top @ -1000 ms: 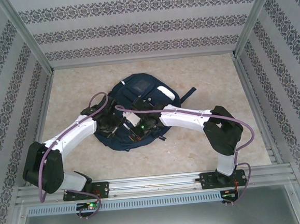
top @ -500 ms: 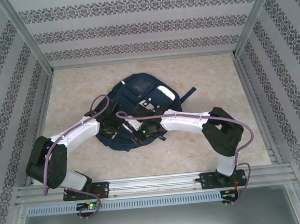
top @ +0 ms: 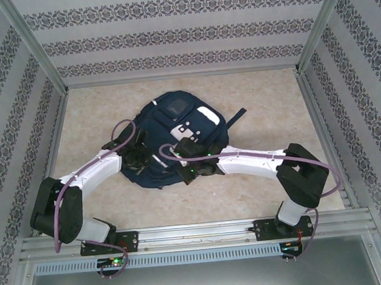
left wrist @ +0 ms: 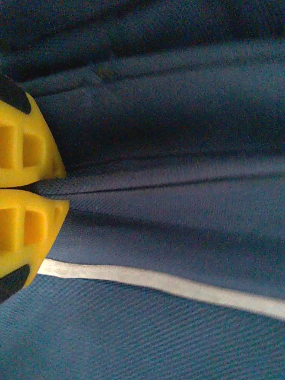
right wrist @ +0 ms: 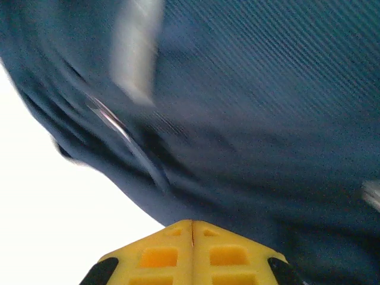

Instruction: Pack books, pencil case, and school supplies into a backpack

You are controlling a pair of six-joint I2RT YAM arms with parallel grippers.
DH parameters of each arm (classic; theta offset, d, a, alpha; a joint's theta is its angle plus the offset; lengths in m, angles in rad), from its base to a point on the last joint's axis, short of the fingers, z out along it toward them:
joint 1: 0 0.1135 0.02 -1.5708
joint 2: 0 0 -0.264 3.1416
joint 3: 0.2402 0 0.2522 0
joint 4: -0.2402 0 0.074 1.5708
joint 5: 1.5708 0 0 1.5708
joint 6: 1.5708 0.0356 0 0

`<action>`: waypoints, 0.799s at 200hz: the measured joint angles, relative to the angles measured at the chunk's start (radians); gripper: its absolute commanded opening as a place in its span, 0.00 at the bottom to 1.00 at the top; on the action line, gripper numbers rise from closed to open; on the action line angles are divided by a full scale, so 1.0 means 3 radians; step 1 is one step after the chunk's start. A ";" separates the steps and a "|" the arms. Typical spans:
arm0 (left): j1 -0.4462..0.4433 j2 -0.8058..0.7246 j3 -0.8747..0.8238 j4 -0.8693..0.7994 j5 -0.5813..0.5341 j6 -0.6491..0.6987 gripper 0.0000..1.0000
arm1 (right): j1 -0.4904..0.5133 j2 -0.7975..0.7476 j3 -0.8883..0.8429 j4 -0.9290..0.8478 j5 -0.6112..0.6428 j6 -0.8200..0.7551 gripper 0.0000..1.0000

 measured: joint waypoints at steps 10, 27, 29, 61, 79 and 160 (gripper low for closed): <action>0.0107 -0.0023 -0.0014 -0.0028 -0.0094 0.0058 0.00 | -0.0089 -0.0053 -0.0097 -0.0118 -0.0023 -0.0004 0.00; 0.0192 -0.0057 -0.0017 -0.0075 -0.0161 0.0126 0.00 | -0.0206 -0.0089 -0.0174 -0.0220 -0.0174 -0.0039 0.00; 0.0192 -0.0061 -0.0017 -0.0076 -0.0159 0.0134 0.00 | -0.0215 -0.0093 -0.0178 -0.0225 -0.0196 -0.0041 0.00; 0.0195 -0.0069 -0.0017 -0.0075 -0.0034 0.0109 0.00 | -0.0238 -0.0178 -0.0169 -0.0245 -0.0533 -0.0108 0.23; 0.0195 -0.0090 -0.0017 -0.0074 0.0075 0.0046 0.00 | -0.0238 -0.0210 -0.0109 -0.0247 -0.0654 -0.0113 0.31; 0.0195 -0.0249 0.0100 -0.0153 0.0289 -0.0127 0.00 | -0.0121 0.0186 0.0603 -0.0134 -0.0904 -0.0278 0.52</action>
